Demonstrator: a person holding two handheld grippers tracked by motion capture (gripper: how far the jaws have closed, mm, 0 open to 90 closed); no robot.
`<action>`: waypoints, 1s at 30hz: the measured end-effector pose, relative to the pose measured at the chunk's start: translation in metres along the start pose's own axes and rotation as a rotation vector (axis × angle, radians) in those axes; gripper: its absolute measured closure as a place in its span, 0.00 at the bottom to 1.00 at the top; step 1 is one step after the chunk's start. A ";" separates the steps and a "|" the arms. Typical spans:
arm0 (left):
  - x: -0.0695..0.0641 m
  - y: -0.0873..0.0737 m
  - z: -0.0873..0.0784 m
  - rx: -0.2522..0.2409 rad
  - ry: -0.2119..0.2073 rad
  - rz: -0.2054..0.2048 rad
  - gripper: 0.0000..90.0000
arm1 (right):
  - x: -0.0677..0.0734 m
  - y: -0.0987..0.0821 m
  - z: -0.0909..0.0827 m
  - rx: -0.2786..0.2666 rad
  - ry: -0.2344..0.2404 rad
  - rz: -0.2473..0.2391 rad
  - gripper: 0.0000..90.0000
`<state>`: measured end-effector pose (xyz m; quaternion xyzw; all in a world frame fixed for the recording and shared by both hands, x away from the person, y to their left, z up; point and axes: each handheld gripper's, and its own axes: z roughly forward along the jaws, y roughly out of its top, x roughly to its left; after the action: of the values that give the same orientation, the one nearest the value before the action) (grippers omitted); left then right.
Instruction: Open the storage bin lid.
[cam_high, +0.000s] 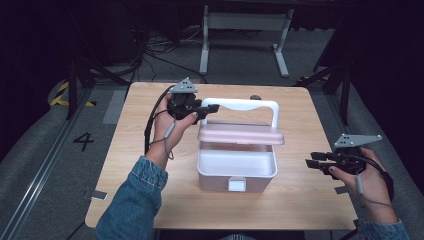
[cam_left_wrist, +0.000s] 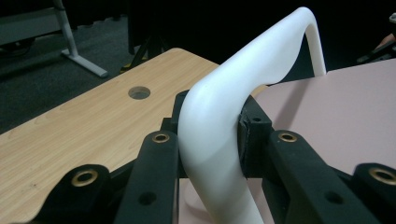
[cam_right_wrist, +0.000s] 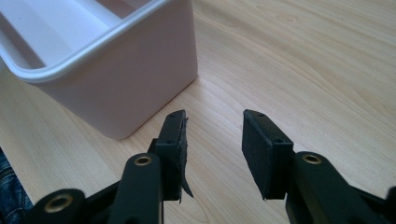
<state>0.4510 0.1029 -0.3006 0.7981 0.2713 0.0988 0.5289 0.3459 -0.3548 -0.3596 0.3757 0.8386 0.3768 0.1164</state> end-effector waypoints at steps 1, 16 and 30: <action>0.000 0.001 0.001 0.001 0.005 0.007 0.81 | 0.001 0.001 -0.001 -0.008 0.004 0.001 0.68; 0.013 0.009 0.010 0.023 0.032 -0.009 0.82 | 0.018 0.018 -0.001 -0.123 0.056 -0.040 0.74; 0.016 0.010 0.014 0.023 0.049 -0.021 0.82 | 0.044 0.054 0.011 -0.274 0.119 -0.068 0.96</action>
<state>0.4739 0.0979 -0.2992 0.7985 0.2935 0.1097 0.5140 0.3503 -0.2935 -0.3249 0.3047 0.7969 0.5052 0.1295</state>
